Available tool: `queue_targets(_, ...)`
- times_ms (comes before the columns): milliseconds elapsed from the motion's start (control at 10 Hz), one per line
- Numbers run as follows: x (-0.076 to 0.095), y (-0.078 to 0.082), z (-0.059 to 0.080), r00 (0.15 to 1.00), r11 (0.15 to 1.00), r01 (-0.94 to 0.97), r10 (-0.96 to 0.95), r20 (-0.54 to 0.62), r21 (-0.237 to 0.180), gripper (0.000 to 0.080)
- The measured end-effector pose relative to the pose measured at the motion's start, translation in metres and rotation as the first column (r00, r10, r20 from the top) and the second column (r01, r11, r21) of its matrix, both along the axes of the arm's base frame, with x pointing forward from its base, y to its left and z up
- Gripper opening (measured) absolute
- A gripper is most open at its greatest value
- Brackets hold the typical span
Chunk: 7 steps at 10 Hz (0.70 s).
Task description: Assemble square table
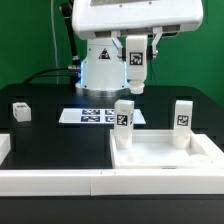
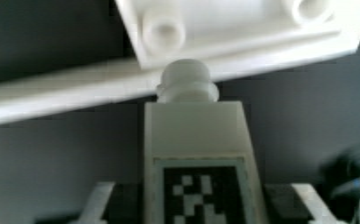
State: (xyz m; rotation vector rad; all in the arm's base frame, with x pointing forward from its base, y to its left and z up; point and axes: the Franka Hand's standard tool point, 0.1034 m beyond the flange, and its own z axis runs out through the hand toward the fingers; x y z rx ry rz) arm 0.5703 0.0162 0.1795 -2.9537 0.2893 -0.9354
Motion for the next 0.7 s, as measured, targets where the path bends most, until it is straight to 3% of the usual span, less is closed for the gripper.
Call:
queue_targets(100, -0.002, 0.0, -0.006, 1.0, 1.0, -0.001, 0.001, 0.022, -0.014, 0.0285)
queue_targets(200, -0.003, 0.01, -0.02, 1.0, 1.0, 0.001, -0.001, 0.002, -0.012, 0.0285)
queue_targets(400, 0.022, 0.051, -0.027, 1.0, 1.0, -0.009, 0.009, -0.012, 0.015, 0.0285)
queue_targets(600, 0.031, 0.097, -0.044, 1.0, 0.999, -0.008, 0.009, -0.016, 0.038, 0.0285)
queue_targets(700, 0.03, 0.096, -0.056, 1.0, 1.0, -0.011, 0.011, 0.004, 0.008, 0.0285)
